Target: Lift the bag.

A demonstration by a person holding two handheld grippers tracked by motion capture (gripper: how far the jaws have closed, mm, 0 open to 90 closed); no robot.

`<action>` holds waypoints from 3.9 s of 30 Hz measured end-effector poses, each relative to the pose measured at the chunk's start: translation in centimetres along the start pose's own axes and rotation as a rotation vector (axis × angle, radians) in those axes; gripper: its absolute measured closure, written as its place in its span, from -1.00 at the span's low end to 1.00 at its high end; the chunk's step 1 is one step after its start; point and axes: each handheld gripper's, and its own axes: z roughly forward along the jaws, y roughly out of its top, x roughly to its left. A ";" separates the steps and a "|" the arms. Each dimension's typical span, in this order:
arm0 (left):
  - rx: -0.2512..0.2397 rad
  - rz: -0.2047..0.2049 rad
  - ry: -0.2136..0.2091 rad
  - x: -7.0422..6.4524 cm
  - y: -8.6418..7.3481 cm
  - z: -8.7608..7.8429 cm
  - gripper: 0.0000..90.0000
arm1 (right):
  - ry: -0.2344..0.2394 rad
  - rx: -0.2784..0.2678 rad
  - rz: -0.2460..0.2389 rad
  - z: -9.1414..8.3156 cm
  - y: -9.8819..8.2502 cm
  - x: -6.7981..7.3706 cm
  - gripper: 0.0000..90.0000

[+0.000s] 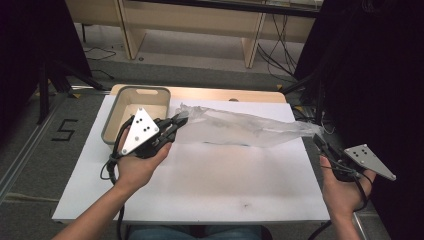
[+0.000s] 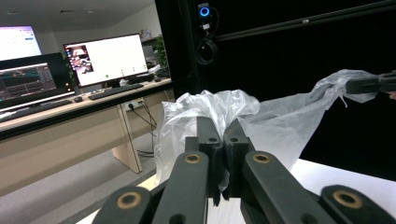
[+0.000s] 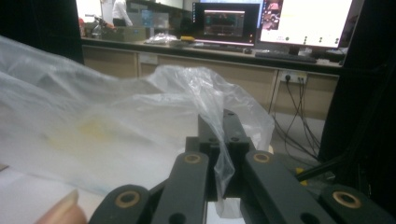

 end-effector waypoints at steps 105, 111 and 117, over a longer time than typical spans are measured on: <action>0.267 -0.153 0.256 5.7 -8.7 11.3 -0.01 | -0.045 0.134 0.034 13.5 -3.7 2.5 0.96; 0.265 -0.151 0.248 5.6 -8.3 10.8 -0.17 | -0.050 0.132 0.035 13.6 -3.6 2.4 0.96; 0.245 -0.160 0.221 5.3 -8.0 10.2 -0.29 | -0.060 0.144 0.038 13.8 -3.7 2.2 0.97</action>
